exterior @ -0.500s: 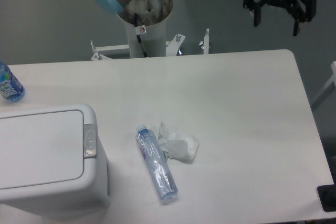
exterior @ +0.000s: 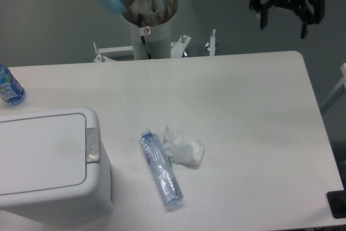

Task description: Open the trash can

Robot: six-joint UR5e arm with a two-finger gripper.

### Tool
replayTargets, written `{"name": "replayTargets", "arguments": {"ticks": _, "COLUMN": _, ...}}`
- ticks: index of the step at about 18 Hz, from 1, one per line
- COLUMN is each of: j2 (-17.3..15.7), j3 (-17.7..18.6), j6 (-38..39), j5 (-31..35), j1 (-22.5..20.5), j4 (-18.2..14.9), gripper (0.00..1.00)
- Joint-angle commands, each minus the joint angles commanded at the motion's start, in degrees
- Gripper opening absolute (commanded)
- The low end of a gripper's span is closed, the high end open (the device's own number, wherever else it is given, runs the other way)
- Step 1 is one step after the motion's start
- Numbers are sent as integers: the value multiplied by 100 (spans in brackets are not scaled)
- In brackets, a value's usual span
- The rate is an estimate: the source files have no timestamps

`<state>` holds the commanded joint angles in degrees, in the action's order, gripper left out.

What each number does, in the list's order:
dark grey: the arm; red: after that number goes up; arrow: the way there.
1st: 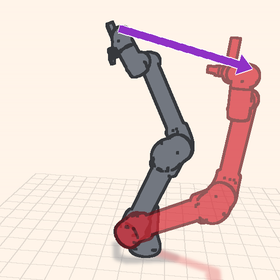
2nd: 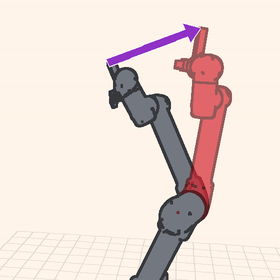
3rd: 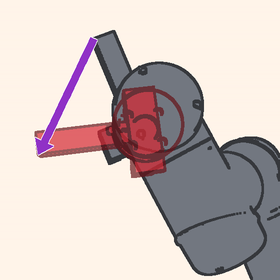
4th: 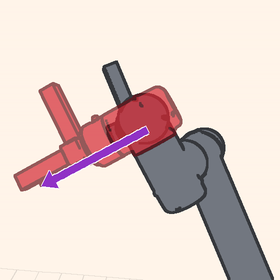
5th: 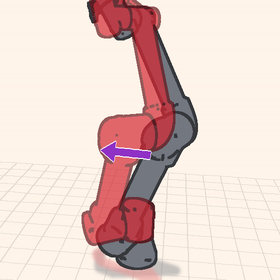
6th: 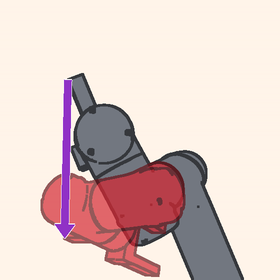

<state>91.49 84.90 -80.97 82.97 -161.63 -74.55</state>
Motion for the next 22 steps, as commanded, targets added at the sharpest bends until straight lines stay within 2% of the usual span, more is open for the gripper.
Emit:
{"name": "replayTargets", "arguments": {"ticks": 5, "j2": 298, "j3": 62, "j6": 2151, "j5": 35, "j1": 755, "j4": 774, "gripper": 100}}
{"name": "replayTargets", "arguments": {"ticks": 8, "j2": 571, "j3": 9, "j6": 3689, "j5": 53, "j1": 1317, "j4": 1081, "gripper": 100}}
{"name": "replayTargets", "arguments": {"ticks": 13, "j2": 756, "j3": 0, "j6": 5492, "j5": -131, "j1": 1924, "j4": 1504, "gripper": 100}}
{"name": "replayTargets", "arguments": {"ticks": 17, "j2": 967, "j3": -17, "j6": 6469, "j5": -999, "j1": 2136, "j4": 1952, "gripper": 100}}
{"name": "replayTargets", "arguments": {"ticks": 19, "j2": 1019, "j3": -17, "j6": 6708, "j5": -1256, "j1": 2180, "j4": 2023, "gripper": 100}}
{"name": "replayTargets", "arguments": {"ticks": 22, "j2": 1151, "j3": -70, "j6": 6752, "j5": -1257, "j1": 2495, "j4": 2023, "gripper": 100}}
